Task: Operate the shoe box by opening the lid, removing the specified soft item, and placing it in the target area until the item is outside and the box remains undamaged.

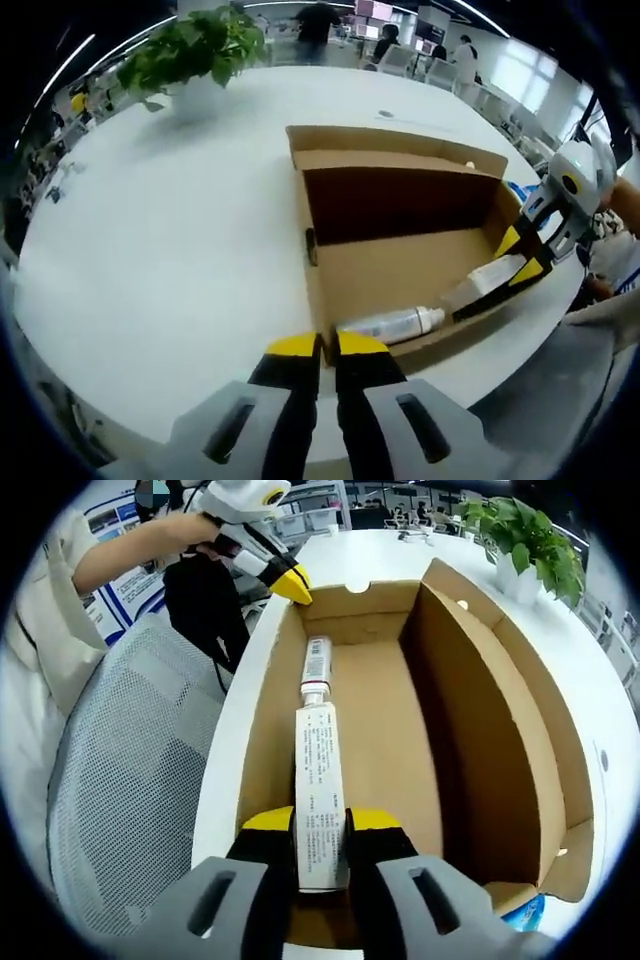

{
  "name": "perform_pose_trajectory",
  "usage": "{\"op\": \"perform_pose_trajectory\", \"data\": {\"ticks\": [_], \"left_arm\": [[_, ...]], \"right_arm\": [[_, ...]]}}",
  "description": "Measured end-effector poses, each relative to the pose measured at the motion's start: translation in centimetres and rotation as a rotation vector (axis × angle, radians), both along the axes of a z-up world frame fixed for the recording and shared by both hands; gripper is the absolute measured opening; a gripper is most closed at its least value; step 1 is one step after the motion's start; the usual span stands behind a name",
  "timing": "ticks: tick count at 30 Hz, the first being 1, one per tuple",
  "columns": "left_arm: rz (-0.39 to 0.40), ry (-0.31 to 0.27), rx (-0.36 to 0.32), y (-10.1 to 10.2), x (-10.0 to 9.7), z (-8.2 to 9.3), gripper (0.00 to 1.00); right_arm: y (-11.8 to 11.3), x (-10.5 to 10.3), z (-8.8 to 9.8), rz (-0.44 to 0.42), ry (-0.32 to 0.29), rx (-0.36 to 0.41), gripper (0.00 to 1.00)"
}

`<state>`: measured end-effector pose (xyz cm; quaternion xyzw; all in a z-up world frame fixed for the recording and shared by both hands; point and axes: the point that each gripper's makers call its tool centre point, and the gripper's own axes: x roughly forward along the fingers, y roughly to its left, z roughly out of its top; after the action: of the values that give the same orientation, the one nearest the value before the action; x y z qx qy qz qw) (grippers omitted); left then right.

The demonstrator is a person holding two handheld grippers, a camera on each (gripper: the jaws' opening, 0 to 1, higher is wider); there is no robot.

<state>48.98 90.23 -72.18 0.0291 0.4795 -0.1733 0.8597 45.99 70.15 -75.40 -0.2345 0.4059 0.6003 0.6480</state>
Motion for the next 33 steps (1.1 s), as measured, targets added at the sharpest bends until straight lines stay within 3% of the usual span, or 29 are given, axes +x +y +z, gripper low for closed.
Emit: {"op": "perform_pose_trajectory", "data": {"ticks": [8, 33], "left_arm": [[0.021, 0.004, 0.001, 0.1, 0.0, 0.0, 0.01], [0.027, 0.001, 0.032, 0.0, -0.1, 0.1, 0.01]], "right_arm": [[-0.2, 0.3, 0.7, -0.029, -0.016, -0.010, 0.15], [-1.2, 1.5, 6.2, -0.045, -0.124, 0.036, 0.15]]}}
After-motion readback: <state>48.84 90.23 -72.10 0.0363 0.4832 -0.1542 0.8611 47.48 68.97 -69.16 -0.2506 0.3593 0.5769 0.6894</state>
